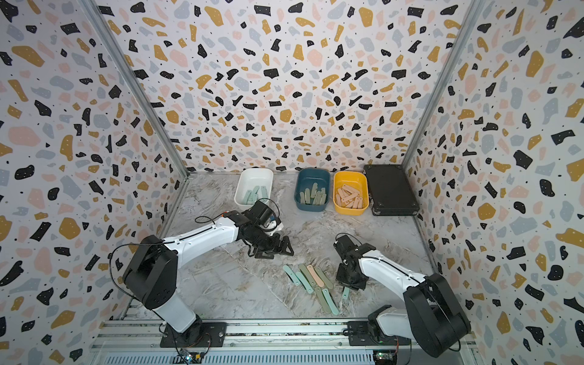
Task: Place the fruit knives into the storage box by color
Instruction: Pick up the fruit knife from the center of the board.
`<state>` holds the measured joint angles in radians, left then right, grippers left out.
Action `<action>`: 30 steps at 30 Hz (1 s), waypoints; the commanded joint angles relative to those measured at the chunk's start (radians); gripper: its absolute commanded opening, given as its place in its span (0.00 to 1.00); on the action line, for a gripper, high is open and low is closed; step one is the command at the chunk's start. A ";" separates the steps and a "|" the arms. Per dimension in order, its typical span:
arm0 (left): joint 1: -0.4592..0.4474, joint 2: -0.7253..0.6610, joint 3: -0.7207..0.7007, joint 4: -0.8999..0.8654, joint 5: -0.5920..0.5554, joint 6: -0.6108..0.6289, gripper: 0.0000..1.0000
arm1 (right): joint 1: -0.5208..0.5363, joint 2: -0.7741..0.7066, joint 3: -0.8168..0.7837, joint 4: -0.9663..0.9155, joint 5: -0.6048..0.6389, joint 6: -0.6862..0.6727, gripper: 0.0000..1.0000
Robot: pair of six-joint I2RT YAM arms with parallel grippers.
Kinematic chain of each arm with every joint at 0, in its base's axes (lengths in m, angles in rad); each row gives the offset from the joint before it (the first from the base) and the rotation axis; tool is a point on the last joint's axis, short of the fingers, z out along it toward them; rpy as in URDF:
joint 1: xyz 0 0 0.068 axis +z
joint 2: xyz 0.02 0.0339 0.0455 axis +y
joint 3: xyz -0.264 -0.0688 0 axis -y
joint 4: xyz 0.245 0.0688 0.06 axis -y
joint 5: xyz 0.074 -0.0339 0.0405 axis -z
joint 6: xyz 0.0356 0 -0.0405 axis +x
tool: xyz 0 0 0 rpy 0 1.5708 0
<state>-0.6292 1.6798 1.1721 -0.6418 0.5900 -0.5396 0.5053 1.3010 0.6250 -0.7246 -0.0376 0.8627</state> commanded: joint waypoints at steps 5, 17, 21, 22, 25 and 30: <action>0.002 0.017 -0.031 0.203 0.208 -0.057 0.96 | -0.003 0.067 0.158 0.118 -0.042 -0.001 0.10; -0.003 0.061 -0.017 0.358 0.323 -0.110 0.63 | -0.020 0.165 0.281 0.390 -0.354 0.172 0.11; -0.011 0.096 0.012 0.337 0.317 -0.094 0.51 | -0.031 0.165 0.271 0.472 -0.434 0.235 0.11; -0.013 0.105 0.020 0.323 0.314 -0.085 0.50 | -0.032 0.164 0.268 0.486 -0.446 0.246 0.11; -0.022 0.130 0.050 0.273 0.295 -0.053 0.47 | -0.033 0.158 0.270 0.512 -0.467 0.269 0.11; -0.029 0.154 0.081 0.261 0.290 -0.048 0.46 | -0.033 0.143 0.266 0.542 -0.490 0.296 0.11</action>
<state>-0.6514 1.8290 1.2125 -0.3649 0.8791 -0.6167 0.4751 1.4742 0.8856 -0.2146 -0.4919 1.1229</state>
